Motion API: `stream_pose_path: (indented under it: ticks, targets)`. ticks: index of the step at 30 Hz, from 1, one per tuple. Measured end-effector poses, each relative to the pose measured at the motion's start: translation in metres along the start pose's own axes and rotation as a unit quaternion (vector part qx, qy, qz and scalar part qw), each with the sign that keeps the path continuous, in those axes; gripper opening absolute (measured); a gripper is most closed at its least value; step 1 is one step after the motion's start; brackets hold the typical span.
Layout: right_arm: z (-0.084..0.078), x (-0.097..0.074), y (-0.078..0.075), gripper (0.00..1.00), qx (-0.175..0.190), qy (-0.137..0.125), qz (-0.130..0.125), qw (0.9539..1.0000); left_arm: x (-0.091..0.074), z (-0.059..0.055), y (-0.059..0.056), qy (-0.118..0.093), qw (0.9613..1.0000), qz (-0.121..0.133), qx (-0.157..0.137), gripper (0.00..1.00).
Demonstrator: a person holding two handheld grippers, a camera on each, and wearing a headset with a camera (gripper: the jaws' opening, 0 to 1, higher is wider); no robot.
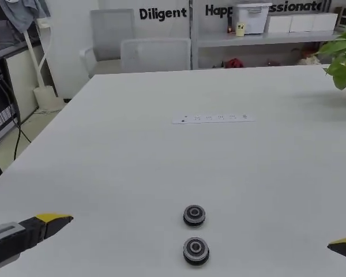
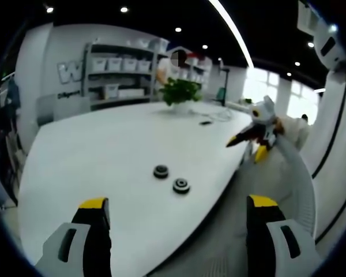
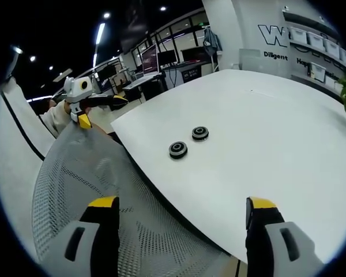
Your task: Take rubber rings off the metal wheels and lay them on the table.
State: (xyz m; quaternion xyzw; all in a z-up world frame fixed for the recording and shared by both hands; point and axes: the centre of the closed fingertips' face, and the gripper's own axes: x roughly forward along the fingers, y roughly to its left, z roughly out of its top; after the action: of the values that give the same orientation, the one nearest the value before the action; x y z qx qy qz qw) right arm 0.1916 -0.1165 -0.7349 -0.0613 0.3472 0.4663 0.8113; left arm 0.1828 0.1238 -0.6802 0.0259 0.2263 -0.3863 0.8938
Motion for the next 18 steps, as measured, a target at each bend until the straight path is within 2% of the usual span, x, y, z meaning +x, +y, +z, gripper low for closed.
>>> stream_pose_path:
  ticks: [18]
  targets:
    - [0.0011, 0.0031, -0.0055, 0.87, 0.0, 0.005, 0.003, 1.0, 0.006, 0.0022, 0.0055, 0.005, 0.9999, -0.005, 0.011, 1.0]
